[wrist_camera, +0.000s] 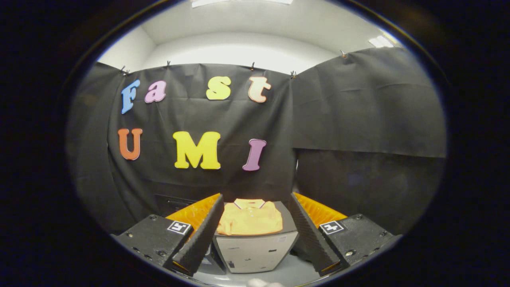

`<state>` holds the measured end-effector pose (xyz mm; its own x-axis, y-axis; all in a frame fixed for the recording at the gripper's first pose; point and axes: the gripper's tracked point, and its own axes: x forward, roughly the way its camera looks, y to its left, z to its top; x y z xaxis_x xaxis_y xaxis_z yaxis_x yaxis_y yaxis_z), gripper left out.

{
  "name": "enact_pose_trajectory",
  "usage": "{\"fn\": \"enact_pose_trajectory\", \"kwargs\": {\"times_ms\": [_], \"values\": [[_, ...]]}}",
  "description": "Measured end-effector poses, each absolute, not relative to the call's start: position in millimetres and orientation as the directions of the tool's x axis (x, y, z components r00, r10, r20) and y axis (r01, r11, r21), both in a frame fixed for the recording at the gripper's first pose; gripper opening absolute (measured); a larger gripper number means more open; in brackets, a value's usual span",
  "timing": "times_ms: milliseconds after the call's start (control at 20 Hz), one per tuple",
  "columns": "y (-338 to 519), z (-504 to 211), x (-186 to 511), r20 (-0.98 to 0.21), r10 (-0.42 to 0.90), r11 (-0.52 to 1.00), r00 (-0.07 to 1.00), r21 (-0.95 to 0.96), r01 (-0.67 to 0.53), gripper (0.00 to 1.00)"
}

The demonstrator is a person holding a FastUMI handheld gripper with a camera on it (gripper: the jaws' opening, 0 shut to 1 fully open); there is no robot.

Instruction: Put the clothes into the washing machine and then close the washing machine lid.

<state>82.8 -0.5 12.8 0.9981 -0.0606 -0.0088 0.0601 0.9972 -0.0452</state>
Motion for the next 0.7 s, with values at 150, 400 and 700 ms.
{"fn": "enact_pose_trajectory", "kwargs": {"times_ms": [150, 400, 700], "values": [[-6, 10, 123, -0.030, -0.054, 0.998, 0.998, -0.043, 0.052, 1.00], [-14, 4, 208, -0.081, -0.036, 0.998, 0.996, -0.061, 0.031, 1.00], [-14, -29, 318, -0.208, 0.014, 0.999, 0.978, -0.049, -0.024, 1.00]]}}
